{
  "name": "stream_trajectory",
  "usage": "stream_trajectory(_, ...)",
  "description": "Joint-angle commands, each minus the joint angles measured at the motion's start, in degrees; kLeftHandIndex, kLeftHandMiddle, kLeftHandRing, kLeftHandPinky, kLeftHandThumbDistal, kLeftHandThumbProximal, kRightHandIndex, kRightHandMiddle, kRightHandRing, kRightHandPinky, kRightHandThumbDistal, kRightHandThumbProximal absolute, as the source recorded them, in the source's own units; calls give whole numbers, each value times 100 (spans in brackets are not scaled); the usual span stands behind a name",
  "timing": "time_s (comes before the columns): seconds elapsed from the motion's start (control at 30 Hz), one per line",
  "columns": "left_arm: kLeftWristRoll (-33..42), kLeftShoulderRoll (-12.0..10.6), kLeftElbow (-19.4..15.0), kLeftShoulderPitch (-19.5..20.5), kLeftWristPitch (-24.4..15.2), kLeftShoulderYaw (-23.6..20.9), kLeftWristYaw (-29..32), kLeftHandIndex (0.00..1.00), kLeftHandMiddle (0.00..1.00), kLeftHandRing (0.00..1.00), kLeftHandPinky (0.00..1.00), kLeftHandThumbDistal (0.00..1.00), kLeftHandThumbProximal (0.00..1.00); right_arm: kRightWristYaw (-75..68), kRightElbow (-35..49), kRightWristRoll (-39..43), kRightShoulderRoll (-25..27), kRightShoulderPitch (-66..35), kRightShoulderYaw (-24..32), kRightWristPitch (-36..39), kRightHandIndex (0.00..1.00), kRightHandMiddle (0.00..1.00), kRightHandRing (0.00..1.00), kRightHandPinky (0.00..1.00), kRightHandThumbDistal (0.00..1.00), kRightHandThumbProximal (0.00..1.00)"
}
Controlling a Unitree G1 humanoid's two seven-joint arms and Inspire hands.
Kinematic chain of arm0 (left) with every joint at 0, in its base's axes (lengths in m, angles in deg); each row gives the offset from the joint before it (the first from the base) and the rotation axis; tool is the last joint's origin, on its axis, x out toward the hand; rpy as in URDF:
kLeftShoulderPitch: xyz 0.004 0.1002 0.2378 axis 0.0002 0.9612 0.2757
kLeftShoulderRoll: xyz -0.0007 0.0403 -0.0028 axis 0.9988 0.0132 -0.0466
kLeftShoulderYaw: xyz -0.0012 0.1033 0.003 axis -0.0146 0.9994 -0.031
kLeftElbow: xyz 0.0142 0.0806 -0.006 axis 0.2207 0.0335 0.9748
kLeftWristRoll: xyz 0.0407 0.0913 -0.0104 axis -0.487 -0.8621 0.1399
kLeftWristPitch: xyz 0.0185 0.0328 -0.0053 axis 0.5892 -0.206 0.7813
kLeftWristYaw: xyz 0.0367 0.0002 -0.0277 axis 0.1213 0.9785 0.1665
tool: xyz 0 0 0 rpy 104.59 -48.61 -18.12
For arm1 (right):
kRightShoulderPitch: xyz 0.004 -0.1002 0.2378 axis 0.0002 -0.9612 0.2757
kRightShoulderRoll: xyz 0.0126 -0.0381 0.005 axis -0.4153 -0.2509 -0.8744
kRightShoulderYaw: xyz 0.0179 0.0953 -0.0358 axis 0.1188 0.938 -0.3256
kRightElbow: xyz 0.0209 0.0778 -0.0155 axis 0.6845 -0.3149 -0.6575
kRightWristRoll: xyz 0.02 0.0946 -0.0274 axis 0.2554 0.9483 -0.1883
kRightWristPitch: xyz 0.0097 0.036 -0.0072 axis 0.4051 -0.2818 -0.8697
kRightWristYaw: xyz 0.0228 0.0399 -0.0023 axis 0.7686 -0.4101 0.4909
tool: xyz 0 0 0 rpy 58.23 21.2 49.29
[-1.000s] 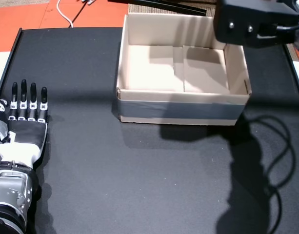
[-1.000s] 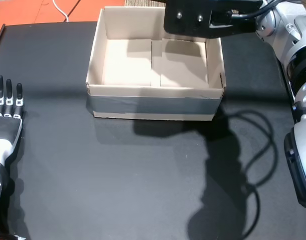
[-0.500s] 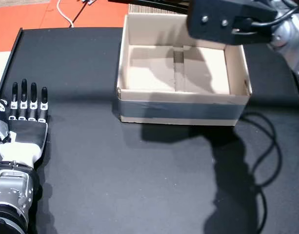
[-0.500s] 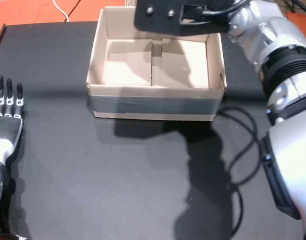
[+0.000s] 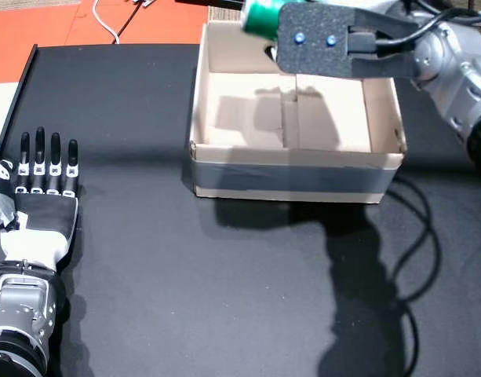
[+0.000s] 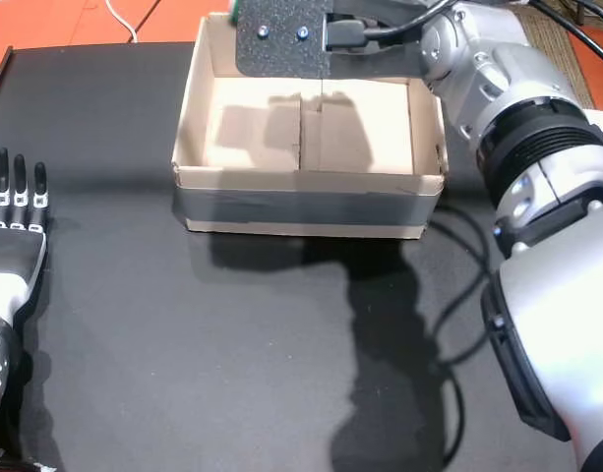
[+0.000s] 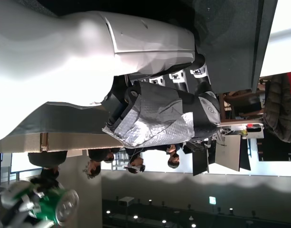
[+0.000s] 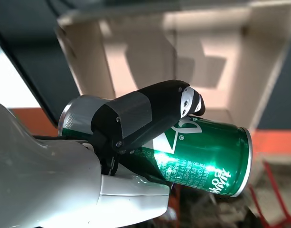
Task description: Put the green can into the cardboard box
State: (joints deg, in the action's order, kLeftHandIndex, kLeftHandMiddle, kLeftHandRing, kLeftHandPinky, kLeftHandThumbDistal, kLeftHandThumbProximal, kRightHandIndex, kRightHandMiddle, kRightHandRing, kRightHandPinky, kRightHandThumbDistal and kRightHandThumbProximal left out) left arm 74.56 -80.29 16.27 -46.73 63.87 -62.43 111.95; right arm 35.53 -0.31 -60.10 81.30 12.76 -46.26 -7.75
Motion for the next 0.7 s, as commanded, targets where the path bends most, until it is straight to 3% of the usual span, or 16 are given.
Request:
stream_trajectory(0.0, -112, -102, 187, 282, 7, 2, -162, 50, 52, 65, 78, 0, 58, 131, 40, 4, -8, 127, -60, -21, 0, 6, 19, 33, 33, 40)
stream_trajectory(0.3, -100, -126, 188, 256, 5, -14, -217, 50, 50, 63, 77, 0, 57, 325, 50, 76, 66, 79, -105, 71, 4, 9, 21, 38, 31, 44)
stream_trajectory(0.43, -84, -142, 183, 241, -19, -28, -226, 51, 51, 63, 76, 0, 57, 309, 42, 159, 67, -20, -36, 64, 5, 9, 20, 32, 35, 45)
stream_trajectory(0.5, -103, -148, 181, 243, -30, -12, -182, 53, 53, 64, 78, 0, 58, 297, 39, 128, 83, -72, -74, 133, 8, 10, 20, 30, 32, 50)
stream_trajectory(0.67, -70, -169, 184, 230, -38, -43, -198, 51, 52, 64, 77, 0, 57, 262, 36, 261, 95, -233, 38, 321, 7, 10, 19, 25, 30, 49)
